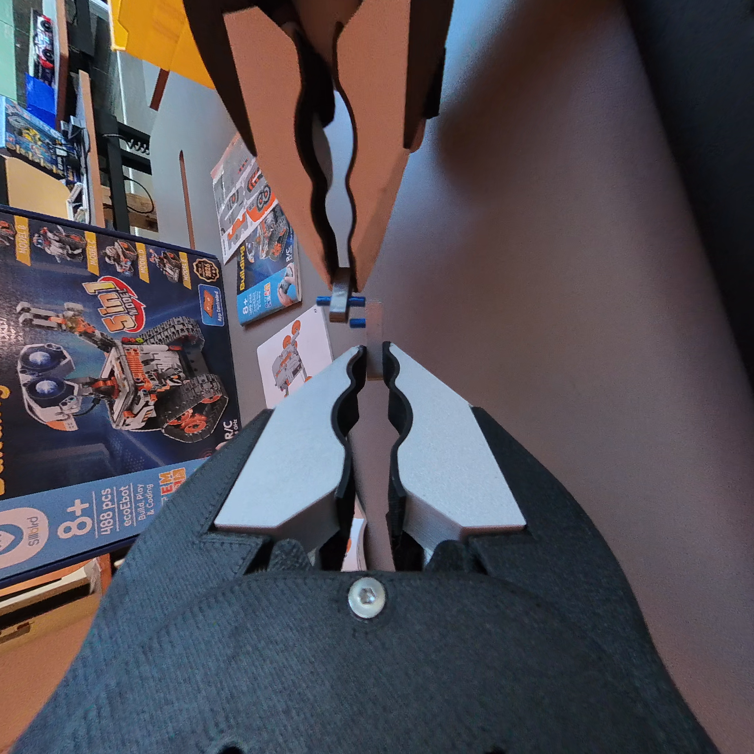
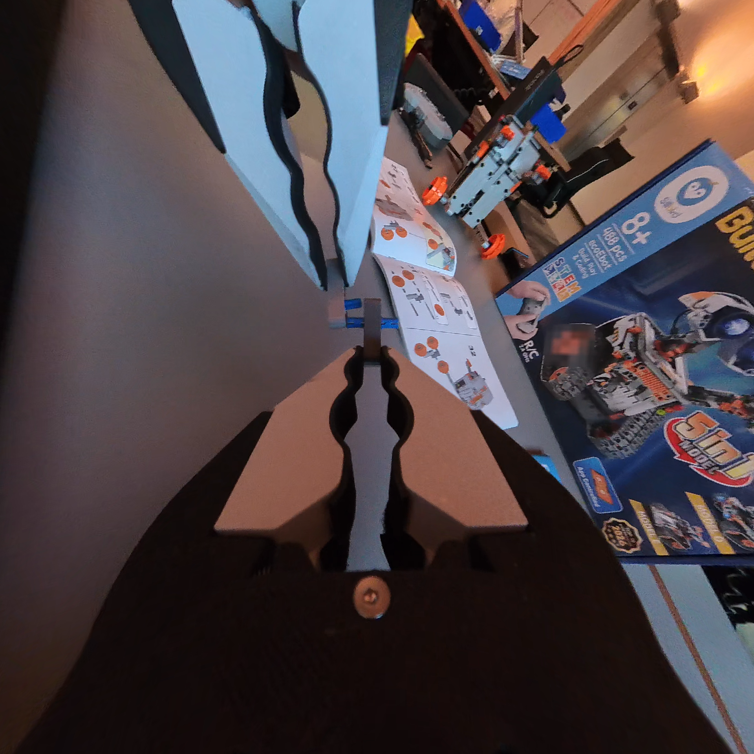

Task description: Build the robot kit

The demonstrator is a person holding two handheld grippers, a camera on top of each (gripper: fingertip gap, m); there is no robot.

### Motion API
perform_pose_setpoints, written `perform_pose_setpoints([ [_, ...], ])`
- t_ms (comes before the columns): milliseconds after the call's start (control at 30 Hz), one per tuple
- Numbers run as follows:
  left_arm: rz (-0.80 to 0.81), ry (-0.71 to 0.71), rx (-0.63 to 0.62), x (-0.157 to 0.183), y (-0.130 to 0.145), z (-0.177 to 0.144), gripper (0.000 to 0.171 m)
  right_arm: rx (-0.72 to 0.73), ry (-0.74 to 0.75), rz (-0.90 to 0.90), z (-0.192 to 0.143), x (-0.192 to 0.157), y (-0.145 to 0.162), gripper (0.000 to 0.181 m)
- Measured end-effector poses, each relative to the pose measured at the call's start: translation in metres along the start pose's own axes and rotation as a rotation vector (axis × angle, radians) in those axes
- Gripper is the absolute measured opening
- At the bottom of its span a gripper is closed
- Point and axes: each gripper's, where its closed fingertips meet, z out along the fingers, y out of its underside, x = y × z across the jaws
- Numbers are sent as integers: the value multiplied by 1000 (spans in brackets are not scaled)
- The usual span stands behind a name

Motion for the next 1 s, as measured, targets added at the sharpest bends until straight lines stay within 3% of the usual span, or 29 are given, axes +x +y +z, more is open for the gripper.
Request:
perform_pose_setpoints([
  [467,29,16,-88,7,9,11,5,-94,-40,8,9,-10,15,6],
  [667,40,45,-116,11,13,15,5,-132,4,-113,12,-12,18,6],
  [867,74,111,-200,25,28,26,5,-228,-59,-185,26,-24,33,6],
  [1000,-11,98,-145,35,25,30,5,-255,-73,-241,23,-32,36,7],
])
